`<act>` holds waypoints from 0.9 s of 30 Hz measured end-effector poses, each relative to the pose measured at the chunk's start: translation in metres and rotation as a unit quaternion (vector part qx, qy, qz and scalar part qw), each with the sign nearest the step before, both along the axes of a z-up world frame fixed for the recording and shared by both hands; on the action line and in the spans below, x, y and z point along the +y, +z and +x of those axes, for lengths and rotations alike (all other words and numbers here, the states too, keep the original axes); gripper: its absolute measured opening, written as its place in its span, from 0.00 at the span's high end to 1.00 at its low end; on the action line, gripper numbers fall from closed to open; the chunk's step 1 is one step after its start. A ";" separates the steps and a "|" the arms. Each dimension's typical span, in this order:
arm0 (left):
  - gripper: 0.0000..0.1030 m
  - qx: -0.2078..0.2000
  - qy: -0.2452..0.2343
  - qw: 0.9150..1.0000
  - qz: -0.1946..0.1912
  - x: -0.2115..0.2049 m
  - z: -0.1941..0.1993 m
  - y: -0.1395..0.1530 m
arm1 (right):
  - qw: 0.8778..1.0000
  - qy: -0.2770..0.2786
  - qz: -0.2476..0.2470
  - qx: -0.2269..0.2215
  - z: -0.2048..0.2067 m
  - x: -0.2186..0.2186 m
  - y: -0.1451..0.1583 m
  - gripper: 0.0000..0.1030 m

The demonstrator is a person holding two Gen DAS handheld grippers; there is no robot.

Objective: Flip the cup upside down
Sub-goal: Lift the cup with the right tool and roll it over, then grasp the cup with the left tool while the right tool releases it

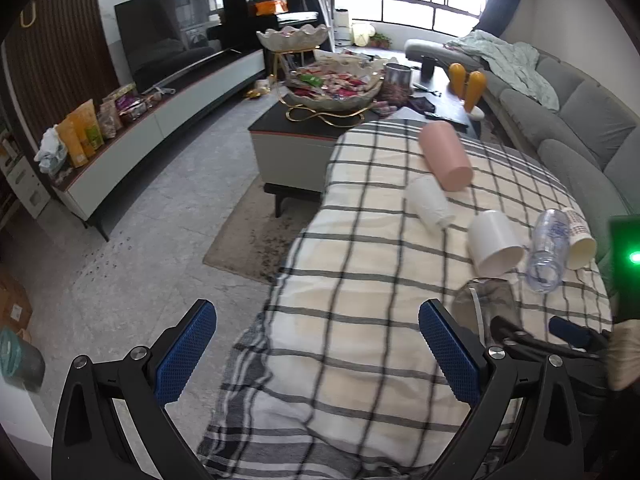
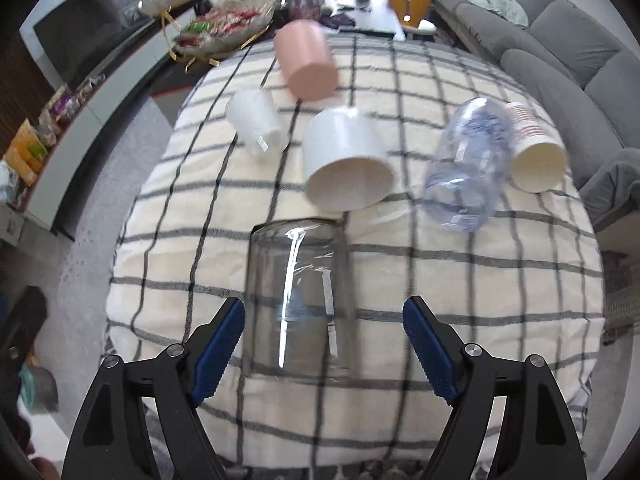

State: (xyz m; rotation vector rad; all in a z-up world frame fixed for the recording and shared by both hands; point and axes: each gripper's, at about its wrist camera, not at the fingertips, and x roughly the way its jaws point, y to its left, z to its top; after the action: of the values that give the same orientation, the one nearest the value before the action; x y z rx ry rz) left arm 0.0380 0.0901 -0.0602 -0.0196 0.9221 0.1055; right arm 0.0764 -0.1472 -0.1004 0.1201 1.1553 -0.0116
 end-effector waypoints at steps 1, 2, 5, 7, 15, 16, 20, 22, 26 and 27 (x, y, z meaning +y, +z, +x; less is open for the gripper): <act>0.00 0.008 -0.003 1.000 -0.003 -0.007 0.002 0.000 | 1.000 -0.009 0.002 -0.005 -0.004 -0.010 0.007 0.20; 0.00 0.017 -0.006 1.000 -0.008 -0.013 0.005 0.000 | 1.000 -0.015 0.004 -0.007 -0.007 -0.017 0.011 0.19; 0.00 0.050 -0.018 0.998 -0.026 -0.033 0.016 -0.004 | 0.999 -0.045 0.005 -0.012 -0.017 -0.050 0.026 0.17; 0.00 0.072 -0.030 0.997 -0.027 -0.048 0.024 -0.007 | 0.997 -0.069 0.004 -0.015 -0.024 -0.074 0.034 0.16; 0.00 0.208 -0.095 0.973 -0.043 -0.124 0.067 -0.034 | 0.990 -0.140 0.002 -0.003 -0.031 -0.139 0.047 0.11; 0.00 0.228 -0.100 0.968 -0.035 -0.133 0.073 -0.038 | 0.989 -0.147 0.004 0.001 -0.028 -0.146 0.046 0.11; 0.00 0.290 -0.107 0.951 -0.027 -0.152 0.090 -0.053 | 0.986 -0.167 0.024 0.016 -0.017 -0.164 0.037 0.11; 0.00 0.319 -0.104 0.942 -0.015 -0.158 0.100 -0.061 | 0.984 -0.173 0.032 0.024 -0.012 -0.171 0.033 0.11; 0.00 0.375 -0.095 0.922 -0.001 -0.165 0.117 -0.081 | 0.983 -0.176 0.047 0.038 0.002 -0.175 0.024 0.11; 0.00 0.388 -0.093 0.917 -0.002 -0.167 0.121 -0.086 | 0.982 -0.175 0.052 0.041 0.006 -0.176 0.023 0.11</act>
State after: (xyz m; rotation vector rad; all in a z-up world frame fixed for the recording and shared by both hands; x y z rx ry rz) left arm 0.1587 -0.0771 -0.1461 0.1159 1.7148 -0.0762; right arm 0.0822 -0.3227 -0.0773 0.4185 1.2040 -0.2700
